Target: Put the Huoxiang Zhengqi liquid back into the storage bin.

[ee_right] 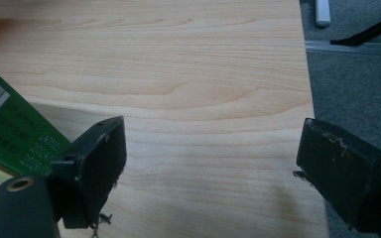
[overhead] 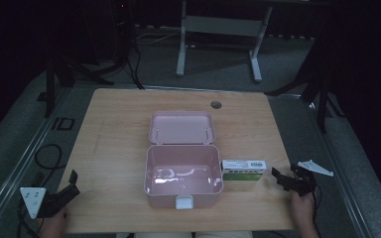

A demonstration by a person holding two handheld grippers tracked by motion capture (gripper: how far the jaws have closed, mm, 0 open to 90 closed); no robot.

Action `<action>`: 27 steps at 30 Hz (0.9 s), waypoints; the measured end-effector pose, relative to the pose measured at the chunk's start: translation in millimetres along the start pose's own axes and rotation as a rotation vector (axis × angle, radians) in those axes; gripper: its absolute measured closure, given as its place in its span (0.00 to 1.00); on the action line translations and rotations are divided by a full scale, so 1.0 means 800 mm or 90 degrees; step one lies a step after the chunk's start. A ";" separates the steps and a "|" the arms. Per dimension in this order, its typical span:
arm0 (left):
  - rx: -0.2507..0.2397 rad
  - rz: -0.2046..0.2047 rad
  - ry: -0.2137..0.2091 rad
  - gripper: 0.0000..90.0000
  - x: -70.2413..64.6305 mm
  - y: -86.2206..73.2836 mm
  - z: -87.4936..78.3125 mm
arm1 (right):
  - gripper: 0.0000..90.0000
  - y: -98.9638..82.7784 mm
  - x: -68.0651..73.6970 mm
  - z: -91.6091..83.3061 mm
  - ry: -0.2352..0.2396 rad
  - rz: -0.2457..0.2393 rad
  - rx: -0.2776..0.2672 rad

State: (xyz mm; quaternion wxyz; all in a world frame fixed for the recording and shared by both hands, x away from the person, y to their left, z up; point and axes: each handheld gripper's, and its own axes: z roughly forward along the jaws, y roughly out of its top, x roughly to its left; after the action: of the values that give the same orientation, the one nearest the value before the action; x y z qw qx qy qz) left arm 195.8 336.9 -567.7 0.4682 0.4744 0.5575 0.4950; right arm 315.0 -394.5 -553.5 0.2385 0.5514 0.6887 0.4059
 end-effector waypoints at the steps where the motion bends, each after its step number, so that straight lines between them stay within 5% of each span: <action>1: 0.000 0.000 0.000 0.00 0.000 0.000 0.000 | 0.13 0.000 0.000 0.000 0.000 0.000 0.000; 11: 0.001 -0.004 0.000 0.00 0.001 0.000 0.001 | 0.13 0.004 0.002 0.003 0.030 -0.027 0.028; 13: 0.002 -0.006 -0.004 0.00 0.002 0.000 0.001 | 0.13 0.008 0.001 0.002 0.058 -0.047 0.086; 16: 0.004 -0.007 -0.006 0.00 0.002 0.001 0.001 | 0.13 0.012 0.002 0.002 0.061 -0.062 0.122; 19: 0.004 -0.009 -0.009 0.00 0.003 0.001 0.001 | 0.13 0.020 0.007 0.001 0.077 -0.119 0.200; 27: 0.005 -0.007 -0.012 0.00 0.002 0.001 0.001 | 0.13 0.028 0.015 -0.002 0.112 -0.190 0.287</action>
State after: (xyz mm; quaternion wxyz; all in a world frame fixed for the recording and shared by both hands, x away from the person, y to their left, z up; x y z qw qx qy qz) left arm 196.4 338.9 -567.3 0.4742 0.4776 0.5578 0.4856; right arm 322.9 -382.2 -532.6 0.1061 0.4454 0.8535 0.2489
